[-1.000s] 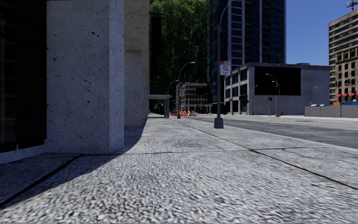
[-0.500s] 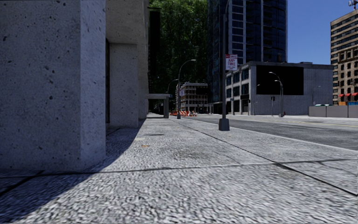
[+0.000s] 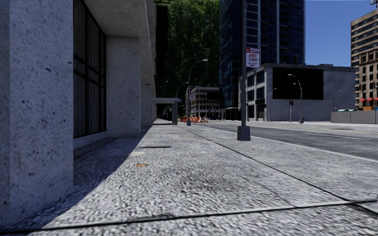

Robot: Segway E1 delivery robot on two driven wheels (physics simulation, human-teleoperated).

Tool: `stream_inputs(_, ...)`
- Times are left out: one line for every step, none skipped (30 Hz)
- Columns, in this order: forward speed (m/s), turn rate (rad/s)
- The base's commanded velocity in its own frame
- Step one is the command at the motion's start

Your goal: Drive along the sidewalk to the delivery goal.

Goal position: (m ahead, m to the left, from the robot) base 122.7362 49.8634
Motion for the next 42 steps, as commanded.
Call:
stream_inputs(2.00, 0.00)
stream_inputs(2.00, 0.00)
stream_inputs(2.00, 0.00)
stream_inputs(2.00, 0.00)
stream_inputs(2.00, 0.00)
stream_inputs(2.00, 0.00)
stream_inputs(2.00, 0.00)
stream_inputs(2.00, 0.00)
stream_inputs(2.00, 0.00)
stream_inputs(2.00, 0.00)
stream_inputs(2.00, 0.00)
stream_inputs(2.00, 0.00)
stream_inputs(2.00, 0.00)
stream_inputs(2.00, 0.00)
stream_inputs(2.00, 0.00)
stream_inputs(2.00, 0.00)
stream_inputs(2.00, 0.00)
stream_inputs(2.00, 0.00)
stream_inputs(2.00, 0.00)
stream_inputs(2.00, 0.00)
stream_inputs(2.00, 0.00)
stream_inputs(2.00, 0.00)
stream_inputs(2.00, 0.00)
stream_inputs(2.00, 0.00)
stream_inputs(2.00, 0.00)
stream_inputs(2.00, 0.00)
stream_inputs(2.00, 0.00)
stream_inputs(2.00, 0.00)
stream_inputs(2.00, 0.00)
stream_inputs(2.00, 0.00)
stream_inputs(2.00, 0.00)
stream_inputs(2.00, 0.00)
stream_inputs(2.00, 0.00)
stream_inputs(2.00, 0.00)
stream_inputs(2.00, 0.00)
stream_inputs(2.00, 0.00)
stream_inputs(2.00, 0.00)
stream_inputs(2.00, 0.00)
stream_inputs(2.00, 0.00)
stream_inputs(2.00, 0.00)
stream_inputs(2.00, 0.23)
stream_inputs(2.00, 0.51)
